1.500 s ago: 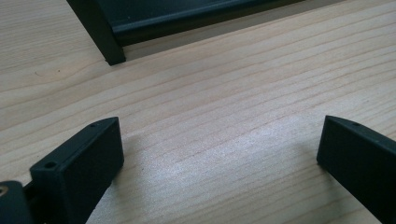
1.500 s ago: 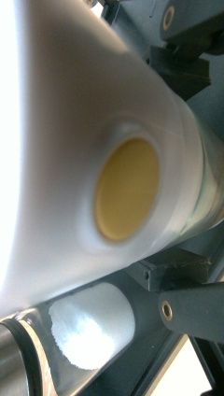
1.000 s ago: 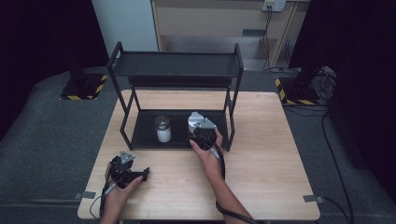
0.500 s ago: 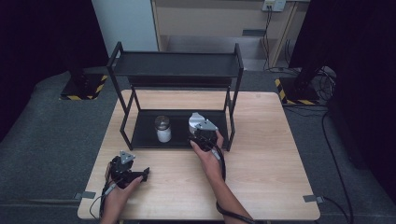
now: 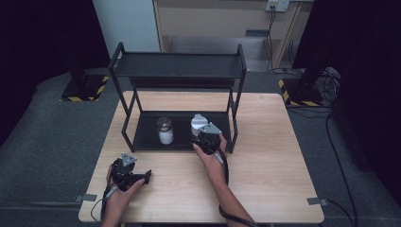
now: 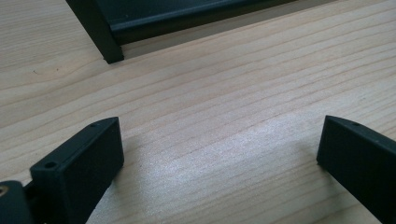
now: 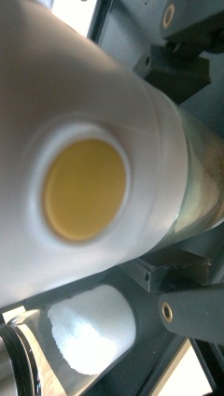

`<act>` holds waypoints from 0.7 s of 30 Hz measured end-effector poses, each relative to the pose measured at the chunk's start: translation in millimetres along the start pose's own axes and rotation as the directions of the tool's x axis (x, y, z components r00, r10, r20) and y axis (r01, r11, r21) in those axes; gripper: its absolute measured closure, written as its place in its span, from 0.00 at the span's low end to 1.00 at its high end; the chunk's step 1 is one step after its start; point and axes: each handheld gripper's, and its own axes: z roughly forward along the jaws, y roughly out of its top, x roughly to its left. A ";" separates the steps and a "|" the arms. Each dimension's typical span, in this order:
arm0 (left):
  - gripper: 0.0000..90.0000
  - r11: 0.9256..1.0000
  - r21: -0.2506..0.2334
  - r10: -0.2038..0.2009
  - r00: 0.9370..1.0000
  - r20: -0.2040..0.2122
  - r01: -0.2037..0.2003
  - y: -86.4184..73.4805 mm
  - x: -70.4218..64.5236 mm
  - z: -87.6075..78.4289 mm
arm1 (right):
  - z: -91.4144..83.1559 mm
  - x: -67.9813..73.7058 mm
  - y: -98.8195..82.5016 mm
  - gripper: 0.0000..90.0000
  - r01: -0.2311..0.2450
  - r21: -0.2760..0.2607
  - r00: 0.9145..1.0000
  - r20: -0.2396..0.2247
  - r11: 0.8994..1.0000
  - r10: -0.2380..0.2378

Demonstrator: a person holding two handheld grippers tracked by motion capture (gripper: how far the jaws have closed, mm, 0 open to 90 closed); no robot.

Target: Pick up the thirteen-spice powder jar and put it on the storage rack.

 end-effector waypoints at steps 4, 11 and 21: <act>0.00 1.000 0.000 0.000 1.000 0.000 0.000 0.0 0.0 0.0 | -0.6 -2.5 -0.6 0.23 -0.026 0.000 1.000 -0.006 1.000 0.026; 0.00 1.000 0.000 0.000 1.000 0.001 0.000 0.1 0.2 0.0 | -7.0 -0.8 -3.9 0.12 0.000 0.003 1.000 -0.011 1.000 0.000; 0.00 1.000 0.001 0.003 1.000 0.003 -0.003 0.0 0.3 -0.2 | -23.9 -0.2 -10.2 0.06 0.017 0.004 1.000 -0.010 1.000 -0.017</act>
